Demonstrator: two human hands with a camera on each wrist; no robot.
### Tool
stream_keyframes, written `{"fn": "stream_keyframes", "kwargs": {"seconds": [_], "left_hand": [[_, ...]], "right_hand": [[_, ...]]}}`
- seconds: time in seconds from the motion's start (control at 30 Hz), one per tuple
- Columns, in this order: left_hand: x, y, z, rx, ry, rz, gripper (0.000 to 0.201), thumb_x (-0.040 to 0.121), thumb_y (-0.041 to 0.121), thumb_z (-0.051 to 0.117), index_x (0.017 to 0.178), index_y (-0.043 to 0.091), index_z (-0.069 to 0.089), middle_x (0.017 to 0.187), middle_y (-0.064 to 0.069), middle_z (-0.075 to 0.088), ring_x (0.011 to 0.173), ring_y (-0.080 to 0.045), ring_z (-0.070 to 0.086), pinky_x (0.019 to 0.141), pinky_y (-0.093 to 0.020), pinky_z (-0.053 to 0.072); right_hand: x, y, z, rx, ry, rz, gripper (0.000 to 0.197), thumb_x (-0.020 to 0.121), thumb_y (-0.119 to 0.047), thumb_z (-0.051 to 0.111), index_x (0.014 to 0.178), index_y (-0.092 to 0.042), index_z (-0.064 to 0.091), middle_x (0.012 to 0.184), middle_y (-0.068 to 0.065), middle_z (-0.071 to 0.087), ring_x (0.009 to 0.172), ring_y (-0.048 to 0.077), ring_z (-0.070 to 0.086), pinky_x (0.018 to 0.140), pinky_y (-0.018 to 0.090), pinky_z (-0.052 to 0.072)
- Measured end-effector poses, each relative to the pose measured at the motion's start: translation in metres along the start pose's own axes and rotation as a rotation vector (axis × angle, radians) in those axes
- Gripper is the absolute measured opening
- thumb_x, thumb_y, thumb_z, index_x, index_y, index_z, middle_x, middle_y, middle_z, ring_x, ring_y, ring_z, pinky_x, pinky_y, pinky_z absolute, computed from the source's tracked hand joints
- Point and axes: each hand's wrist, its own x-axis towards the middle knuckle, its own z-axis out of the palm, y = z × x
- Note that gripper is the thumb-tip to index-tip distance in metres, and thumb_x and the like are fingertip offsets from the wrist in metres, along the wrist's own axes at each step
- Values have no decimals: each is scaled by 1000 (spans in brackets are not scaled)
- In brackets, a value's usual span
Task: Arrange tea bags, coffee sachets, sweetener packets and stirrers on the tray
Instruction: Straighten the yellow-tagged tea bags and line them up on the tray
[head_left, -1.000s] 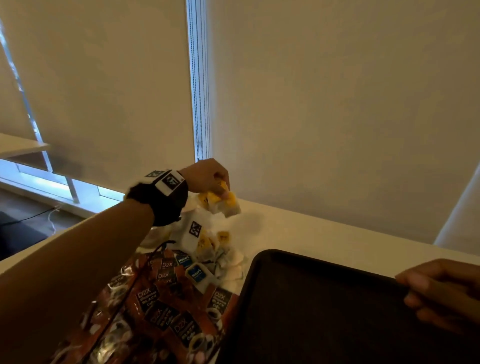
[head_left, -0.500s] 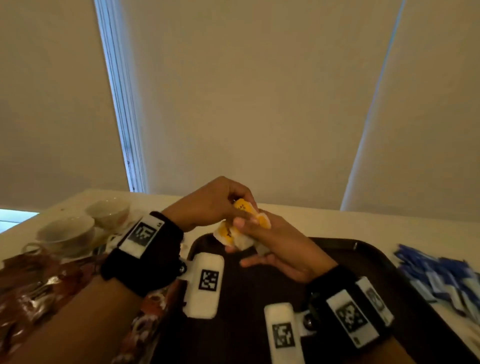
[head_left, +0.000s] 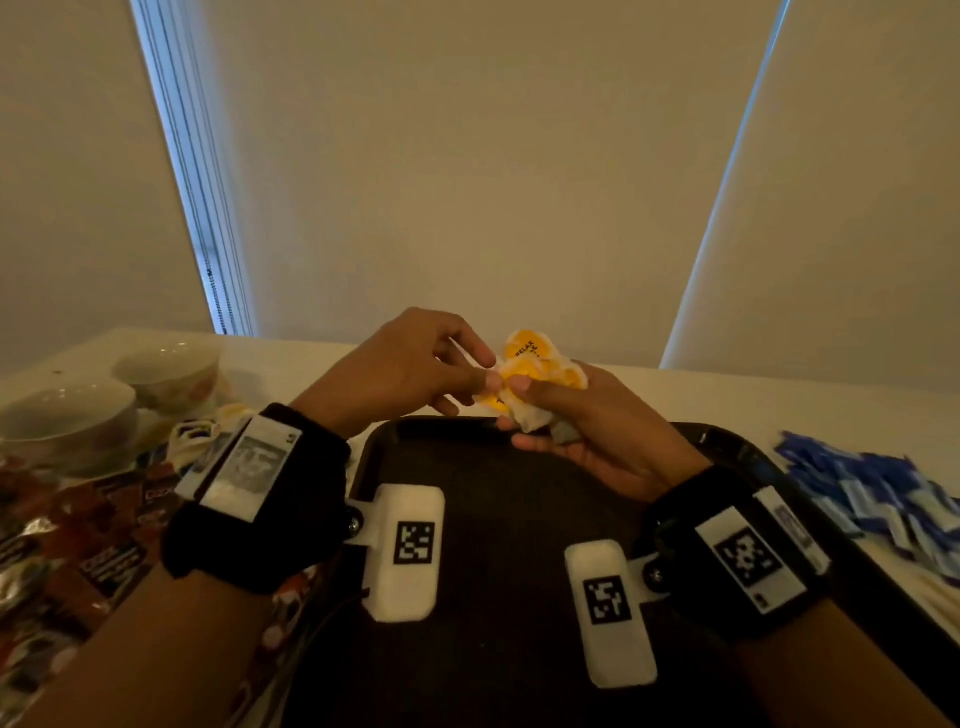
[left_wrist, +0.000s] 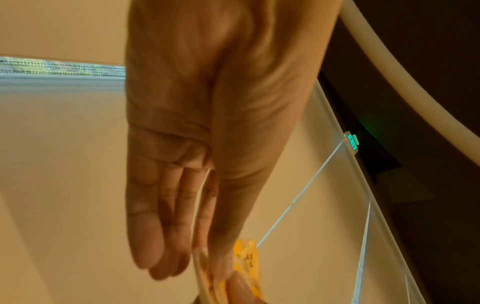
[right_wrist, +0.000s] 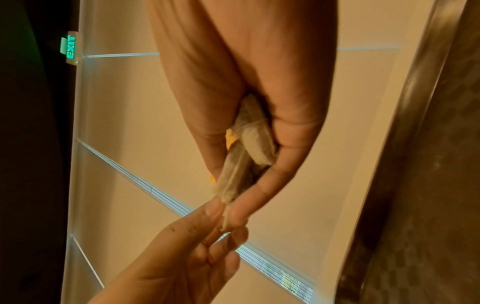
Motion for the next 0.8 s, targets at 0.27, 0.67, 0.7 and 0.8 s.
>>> {"fn": "stream_keyframes", "kwargs": {"seconds": [0.27, 0.67, 0.7, 0.8], "left_hand": [[-2, 1, 4, -110, -60, -73, 15, 78, 4, 70, 92, -2, 66, 63, -3, 69, 55, -7, 65, 55, -17, 55], [2, -10, 0, -86, 55, -69, 9, 82, 10, 69, 90, 5, 67, 80, -13, 70, 63, -8, 66, 59, -19, 56], [3, -9, -1, -63, 69, -63, 9, 82, 10, 69, 90, 6, 67, 80, -12, 70, 62, -8, 66, 60, -19, 57], [0, -5, -11, 2, 163, -34, 6, 84, 11, 68, 89, 9, 67, 79, -9, 70, 63, -8, 66, 60, -20, 56]], "right_hand": [[2, 1, -3, 18, 37, 25, 27, 88, -16, 61, 114, -10, 59, 99, 7, 70, 79, 15, 71, 59, 27, 57], [6, 9, -6, 157, 68, 53, 28, 86, -12, 62, 113, -7, 59, 107, 10, 69, 87, 17, 71, 60, 26, 57], [7, 9, -7, 167, 76, 56, 29, 86, -12, 62, 114, -7, 58, 109, 11, 68, 88, 18, 70, 60, 26, 57], [8, 9, -8, 200, 92, 57, 33, 86, -11, 62, 118, -4, 57, 112, 14, 67, 86, 18, 70, 60, 26, 57]]}}
